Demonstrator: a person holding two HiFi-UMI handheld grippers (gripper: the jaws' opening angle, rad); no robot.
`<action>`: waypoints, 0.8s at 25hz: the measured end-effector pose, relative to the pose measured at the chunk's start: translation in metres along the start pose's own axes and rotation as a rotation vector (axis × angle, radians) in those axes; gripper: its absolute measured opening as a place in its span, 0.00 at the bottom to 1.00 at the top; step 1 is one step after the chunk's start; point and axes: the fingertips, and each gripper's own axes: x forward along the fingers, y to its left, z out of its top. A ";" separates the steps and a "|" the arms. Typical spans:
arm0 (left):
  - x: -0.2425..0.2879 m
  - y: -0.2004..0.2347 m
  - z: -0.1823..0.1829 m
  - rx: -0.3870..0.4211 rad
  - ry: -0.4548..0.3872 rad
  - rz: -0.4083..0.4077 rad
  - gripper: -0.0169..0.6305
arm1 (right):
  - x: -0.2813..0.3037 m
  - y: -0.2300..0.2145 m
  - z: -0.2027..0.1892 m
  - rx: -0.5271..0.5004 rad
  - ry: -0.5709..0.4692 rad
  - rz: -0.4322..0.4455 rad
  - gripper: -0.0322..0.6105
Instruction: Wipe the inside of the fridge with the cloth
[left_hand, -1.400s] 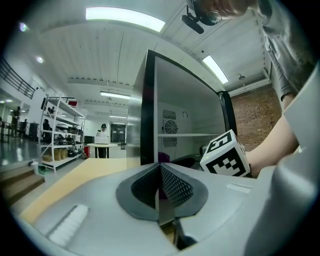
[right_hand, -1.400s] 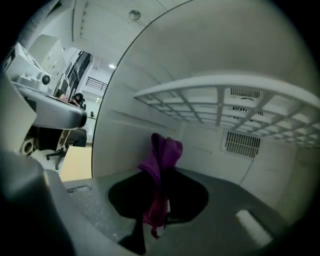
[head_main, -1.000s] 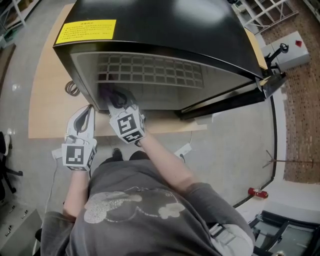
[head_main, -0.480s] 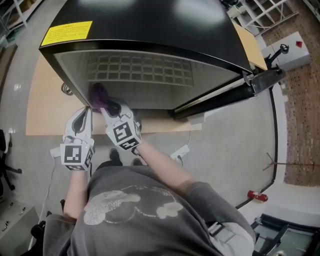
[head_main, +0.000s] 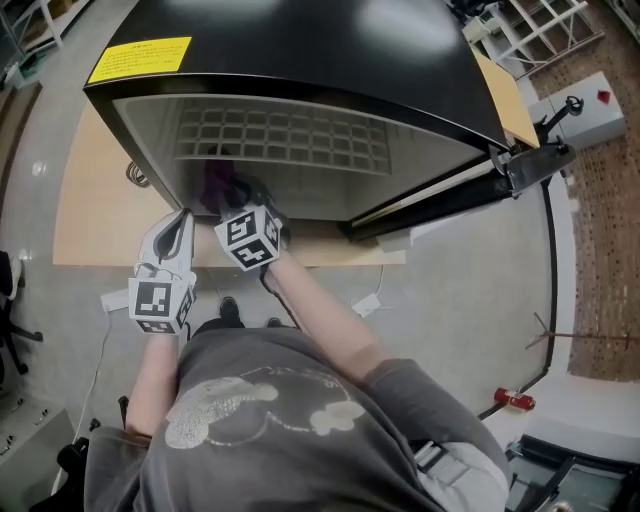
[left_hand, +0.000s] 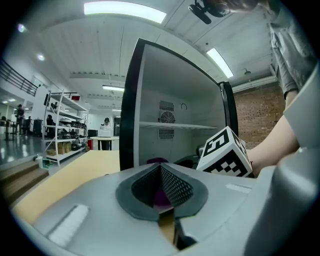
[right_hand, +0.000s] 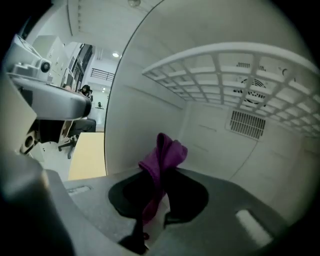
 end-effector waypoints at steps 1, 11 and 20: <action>0.001 -0.002 0.000 0.001 0.000 -0.005 0.05 | -0.002 -0.006 -0.006 0.004 0.017 -0.016 0.11; 0.018 -0.034 0.005 0.022 -0.001 -0.090 0.05 | -0.044 -0.074 -0.066 0.058 0.142 -0.194 0.11; 0.033 -0.066 0.010 0.033 0.002 -0.169 0.05 | -0.090 -0.119 -0.107 0.115 0.231 -0.358 0.12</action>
